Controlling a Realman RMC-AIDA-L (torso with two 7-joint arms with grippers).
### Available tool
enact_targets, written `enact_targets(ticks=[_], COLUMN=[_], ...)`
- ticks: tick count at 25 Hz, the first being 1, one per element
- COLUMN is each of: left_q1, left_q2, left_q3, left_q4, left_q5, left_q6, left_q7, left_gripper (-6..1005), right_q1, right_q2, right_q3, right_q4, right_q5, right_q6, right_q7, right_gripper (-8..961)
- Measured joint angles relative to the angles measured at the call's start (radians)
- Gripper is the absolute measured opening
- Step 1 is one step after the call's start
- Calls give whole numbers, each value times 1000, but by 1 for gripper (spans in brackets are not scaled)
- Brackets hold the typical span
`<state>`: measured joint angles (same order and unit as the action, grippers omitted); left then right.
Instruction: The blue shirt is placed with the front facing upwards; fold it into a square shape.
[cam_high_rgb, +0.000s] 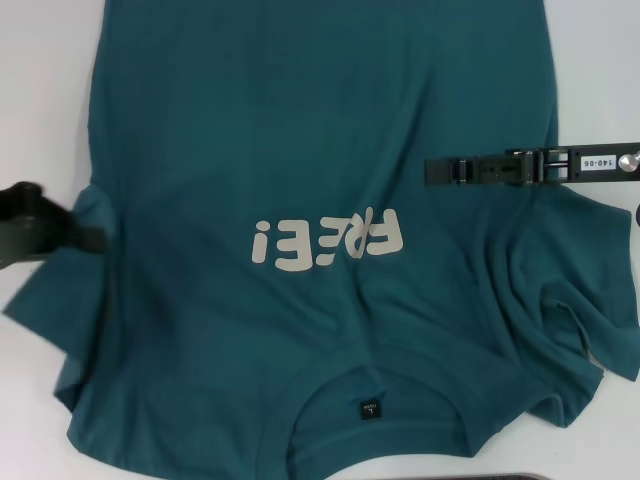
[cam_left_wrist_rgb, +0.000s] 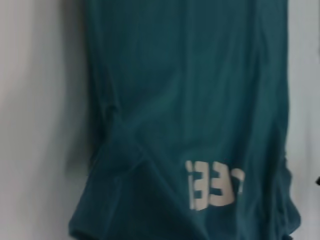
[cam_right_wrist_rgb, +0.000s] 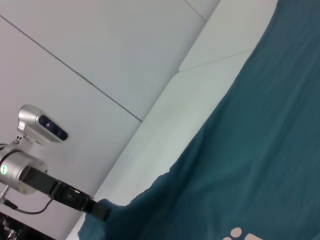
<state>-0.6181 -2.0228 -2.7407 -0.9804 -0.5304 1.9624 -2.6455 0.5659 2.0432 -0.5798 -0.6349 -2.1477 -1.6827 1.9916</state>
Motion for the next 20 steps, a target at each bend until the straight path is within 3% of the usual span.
enact_targets(ticks=[5, 8, 20], left_q1=[-31, -39, -66], left_q2=[-48, -62, -45], left_q3=[0, 1, 13], left_q4=[7, 37, 236], left_q5=[-6, -15, -71], left_q6=[-33, -70, -208], left_q7=[-6, -9, -3], left_gripper=[23, 24, 29], right_q1=[0, 0, 0], right_q2=[0, 0, 0], right_q3=[1, 2, 4], right_q4=[0, 0, 0], right_q5=[0, 0, 0], right_q6=[0, 0, 4], right_q7=[-3, -4, -4], right_gripper=[941, 941, 941])
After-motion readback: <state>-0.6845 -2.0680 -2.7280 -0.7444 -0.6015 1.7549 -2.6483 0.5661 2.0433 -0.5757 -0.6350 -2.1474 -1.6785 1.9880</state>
